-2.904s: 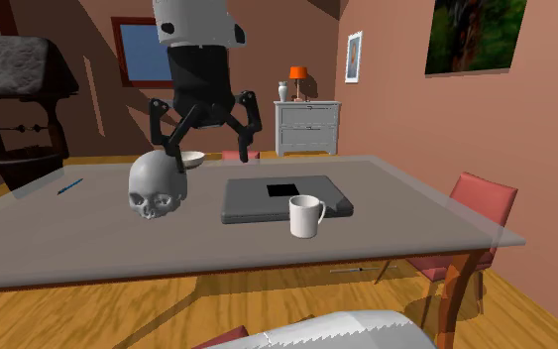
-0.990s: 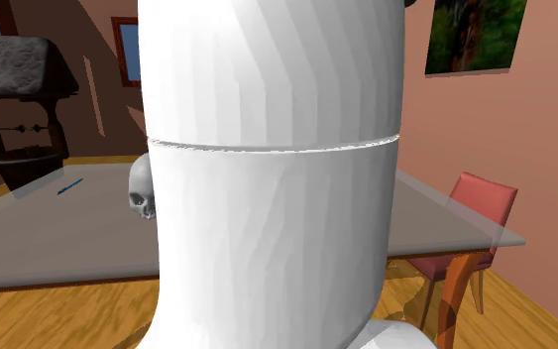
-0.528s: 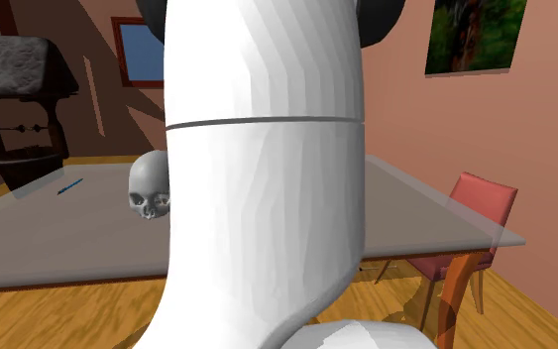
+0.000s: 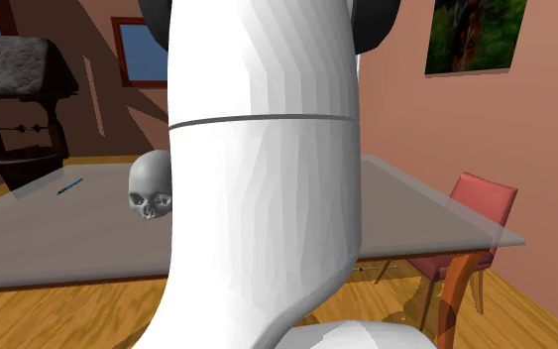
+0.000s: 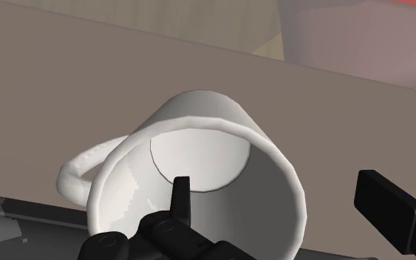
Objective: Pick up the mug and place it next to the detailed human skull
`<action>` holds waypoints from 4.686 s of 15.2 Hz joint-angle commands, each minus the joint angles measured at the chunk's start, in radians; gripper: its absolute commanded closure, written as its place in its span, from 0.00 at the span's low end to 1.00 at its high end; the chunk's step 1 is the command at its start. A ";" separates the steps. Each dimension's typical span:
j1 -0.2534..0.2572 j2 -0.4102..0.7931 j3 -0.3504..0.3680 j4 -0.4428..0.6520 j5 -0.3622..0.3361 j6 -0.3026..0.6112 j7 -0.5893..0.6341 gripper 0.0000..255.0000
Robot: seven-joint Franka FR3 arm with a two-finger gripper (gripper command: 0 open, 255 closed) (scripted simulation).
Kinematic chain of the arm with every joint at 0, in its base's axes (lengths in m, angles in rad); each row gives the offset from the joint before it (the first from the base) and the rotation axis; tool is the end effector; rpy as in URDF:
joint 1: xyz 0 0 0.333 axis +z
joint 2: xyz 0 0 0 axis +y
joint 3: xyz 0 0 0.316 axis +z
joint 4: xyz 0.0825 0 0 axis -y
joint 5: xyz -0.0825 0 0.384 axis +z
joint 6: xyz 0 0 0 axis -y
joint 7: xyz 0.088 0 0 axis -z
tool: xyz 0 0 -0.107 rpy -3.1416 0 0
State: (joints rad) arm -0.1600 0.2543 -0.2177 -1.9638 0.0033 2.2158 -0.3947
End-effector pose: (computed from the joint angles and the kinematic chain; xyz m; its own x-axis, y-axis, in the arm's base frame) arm 0.5624 -0.2177 0.3486 0.9996 0.0215 -0.0166 0.0223 -0.9985 0.0491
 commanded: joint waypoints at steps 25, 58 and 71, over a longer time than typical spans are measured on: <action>0.005 -0.070 -0.004 0.076 -0.016 -0.144 0.005 1.00; 0.004 -0.110 -0.008 0.472 -0.023 -0.578 -0.006 1.00; 0.079 -0.058 0.044 0.633 -0.021 -0.694 0.120 1.00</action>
State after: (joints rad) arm -0.0944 0.1915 -0.1826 -1.3407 -0.0170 1.5274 -0.2976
